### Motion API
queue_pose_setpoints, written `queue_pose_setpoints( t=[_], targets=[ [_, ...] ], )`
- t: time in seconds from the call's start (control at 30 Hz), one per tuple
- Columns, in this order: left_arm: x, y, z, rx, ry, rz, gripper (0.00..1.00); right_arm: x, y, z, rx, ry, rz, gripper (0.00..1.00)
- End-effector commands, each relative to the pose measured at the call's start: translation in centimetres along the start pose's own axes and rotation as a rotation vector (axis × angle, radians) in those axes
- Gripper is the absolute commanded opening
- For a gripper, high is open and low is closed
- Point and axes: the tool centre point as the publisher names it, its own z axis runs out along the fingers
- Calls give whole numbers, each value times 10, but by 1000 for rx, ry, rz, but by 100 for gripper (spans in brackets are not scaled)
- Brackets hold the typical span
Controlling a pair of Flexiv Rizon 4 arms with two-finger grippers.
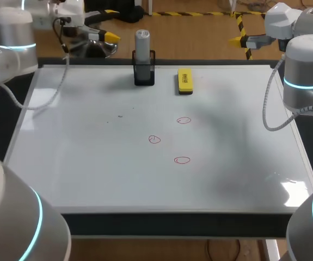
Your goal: Pick up the inspection probe, press it on each red-marked spot on the whiteboard one by one, put down the probe, pick up the eraser, and wipe off all the red marks.
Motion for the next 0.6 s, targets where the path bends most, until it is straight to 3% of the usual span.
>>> queue_pose_setpoints(
  t=[0.03, 0.6],
  targets=[
    [-3, 5, 11, 9, 94, -2, 100, 0, 0, 0, 0, 1, 0, 100],
    [8, 14, 48, -9, 67, -42, 100, 0, 0, 0, 0, 1, 0, 100]
  ],
)
